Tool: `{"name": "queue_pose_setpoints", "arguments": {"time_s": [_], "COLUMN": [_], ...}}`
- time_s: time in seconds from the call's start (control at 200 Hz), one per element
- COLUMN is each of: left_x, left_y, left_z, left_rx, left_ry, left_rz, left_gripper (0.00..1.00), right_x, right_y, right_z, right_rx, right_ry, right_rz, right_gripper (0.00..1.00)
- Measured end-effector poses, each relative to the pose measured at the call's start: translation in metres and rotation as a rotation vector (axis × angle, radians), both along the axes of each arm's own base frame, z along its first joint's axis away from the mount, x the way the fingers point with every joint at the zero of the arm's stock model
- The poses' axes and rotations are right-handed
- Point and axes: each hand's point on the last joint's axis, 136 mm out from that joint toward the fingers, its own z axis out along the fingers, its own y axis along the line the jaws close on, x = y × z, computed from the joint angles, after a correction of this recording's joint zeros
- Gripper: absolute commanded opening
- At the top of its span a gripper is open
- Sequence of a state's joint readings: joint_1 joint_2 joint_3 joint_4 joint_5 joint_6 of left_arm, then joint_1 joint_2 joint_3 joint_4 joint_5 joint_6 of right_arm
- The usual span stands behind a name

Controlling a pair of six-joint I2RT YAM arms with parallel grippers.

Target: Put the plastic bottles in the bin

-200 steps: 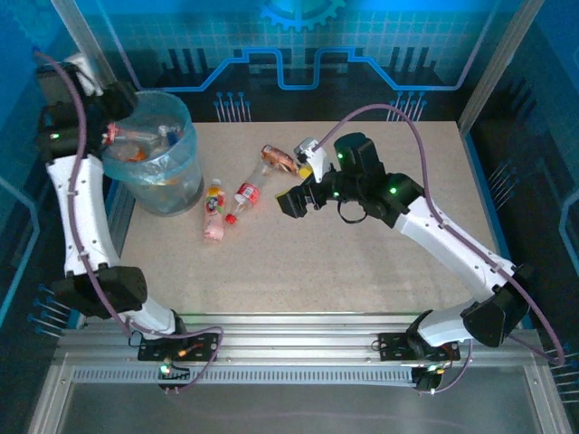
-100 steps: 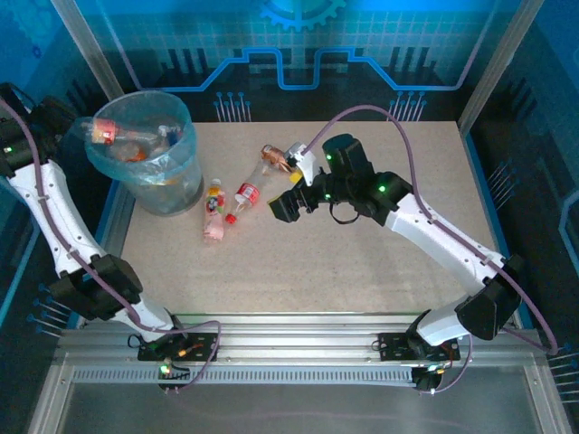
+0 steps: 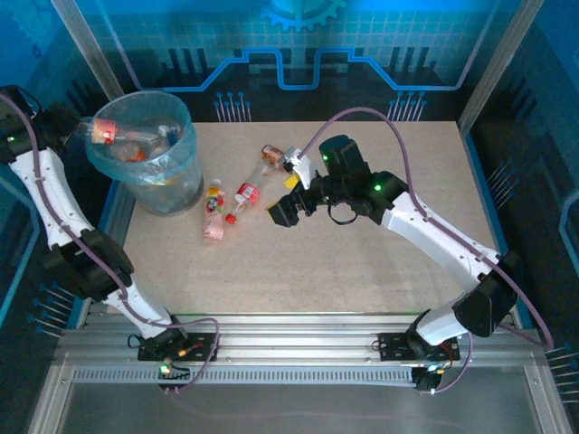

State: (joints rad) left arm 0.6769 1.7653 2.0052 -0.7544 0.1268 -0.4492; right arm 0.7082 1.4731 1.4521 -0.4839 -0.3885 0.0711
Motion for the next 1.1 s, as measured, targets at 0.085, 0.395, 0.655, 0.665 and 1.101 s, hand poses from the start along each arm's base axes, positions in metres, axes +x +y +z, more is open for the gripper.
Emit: {"name": "queue_pose_setpoints", "arguments": {"time_s": [0.085, 0.395, 0.655, 0.665, 1.101], "left_x": [0.007, 0.034, 0.056, 0.057, 0.092], "left_y": [0.001, 0.007, 0.002, 0.002, -0.023], "left_z": [0.0, 0.01, 0.013, 0.014, 0.055], "left_rx": [0.002, 0.037, 0.057, 0.059, 0.217], "left_ry": [-0.004, -0.055, -0.11, -0.114, -0.275], "left_rz": [-0.016, -0.074, -0.134, -0.136, -0.265], "left_gripper": [0.69, 0.64, 0.38, 0.37, 0.0], "right_x": [-0.001, -0.002, -0.001, -0.002, 0.004], "right_y": [0.001, 0.007, 0.019, 0.019, 0.038], "right_z": [-0.002, -0.011, -0.01, -0.01, -0.032], "right_rx": [-0.001, -0.021, -0.034, -0.034, -0.091], "right_ry": [0.011, 0.052, 0.06, 0.06, 0.102], "right_rz": [0.008, 0.015, 0.028, 0.03, 0.042], "right_gripper": [0.99, 0.98, 0.98, 0.98, 0.97]}}
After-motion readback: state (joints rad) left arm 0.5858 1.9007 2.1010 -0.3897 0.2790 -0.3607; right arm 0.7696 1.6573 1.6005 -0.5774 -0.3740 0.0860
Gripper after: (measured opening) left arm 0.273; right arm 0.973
